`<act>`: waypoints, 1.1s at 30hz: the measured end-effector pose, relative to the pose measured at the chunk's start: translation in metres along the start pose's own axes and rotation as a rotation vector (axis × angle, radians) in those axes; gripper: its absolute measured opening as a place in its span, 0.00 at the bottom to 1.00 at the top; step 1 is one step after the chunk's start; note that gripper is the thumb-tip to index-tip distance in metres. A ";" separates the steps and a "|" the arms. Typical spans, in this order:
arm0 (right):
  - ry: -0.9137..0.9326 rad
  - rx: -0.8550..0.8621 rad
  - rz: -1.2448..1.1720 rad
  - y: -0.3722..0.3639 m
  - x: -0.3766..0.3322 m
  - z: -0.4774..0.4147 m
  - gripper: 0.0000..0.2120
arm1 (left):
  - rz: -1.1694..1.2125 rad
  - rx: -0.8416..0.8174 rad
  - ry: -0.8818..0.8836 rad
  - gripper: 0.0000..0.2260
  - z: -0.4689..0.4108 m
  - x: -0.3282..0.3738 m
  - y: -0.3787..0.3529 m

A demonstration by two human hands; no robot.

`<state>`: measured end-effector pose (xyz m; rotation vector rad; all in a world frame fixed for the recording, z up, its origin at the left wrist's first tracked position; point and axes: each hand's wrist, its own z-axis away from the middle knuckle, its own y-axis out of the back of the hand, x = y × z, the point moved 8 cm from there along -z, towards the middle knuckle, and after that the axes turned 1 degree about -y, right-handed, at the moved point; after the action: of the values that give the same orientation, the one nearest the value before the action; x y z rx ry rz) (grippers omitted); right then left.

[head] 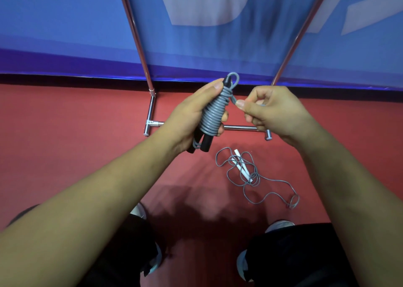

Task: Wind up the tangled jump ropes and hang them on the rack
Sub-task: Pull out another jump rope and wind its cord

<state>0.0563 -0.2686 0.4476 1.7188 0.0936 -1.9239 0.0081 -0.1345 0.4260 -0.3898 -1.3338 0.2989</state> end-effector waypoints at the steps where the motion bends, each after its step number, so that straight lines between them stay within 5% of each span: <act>1: 0.008 0.005 0.000 0.000 0.000 0.000 0.13 | -0.011 0.006 -0.004 0.14 -0.001 0.001 0.002; 6: 0.065 0.011 0.286 -0.002 -0.005 -0.003 0.09 | -0.004 0.008 0.023 0.13 -0.002 -0.004 0.007; 16: 0.100 0.004 0.366 0.004 -0.015 -0.003 0.06 | 0.010 -0.027 0.034 0.24 -0.004 0.005 0.010; 23: 0.275 -0.169 0.744 -0.023 -0.026 0.005 0.12 | -0.769 0.199 0.061 0.18 -0.010 0.000 0.039; 28: 0.306 -0.297 0.893 -0.039 -0.023 0.010 0.07 | -1.438 -0.057 0.060 0.19 -0.007 -0.007 0.028; 33: 0.338 -0.317 0.778 -0.044 -0.031 0.010 0.04 | -1.472 -0.413 -0.046 0.18 0.001 -0.008 0.017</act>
<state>0.0288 -0.2244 0.4649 1.5309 -0.1254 -0.9931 0.0061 -0.1227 0.4118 0.3255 -1.4007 -1.2019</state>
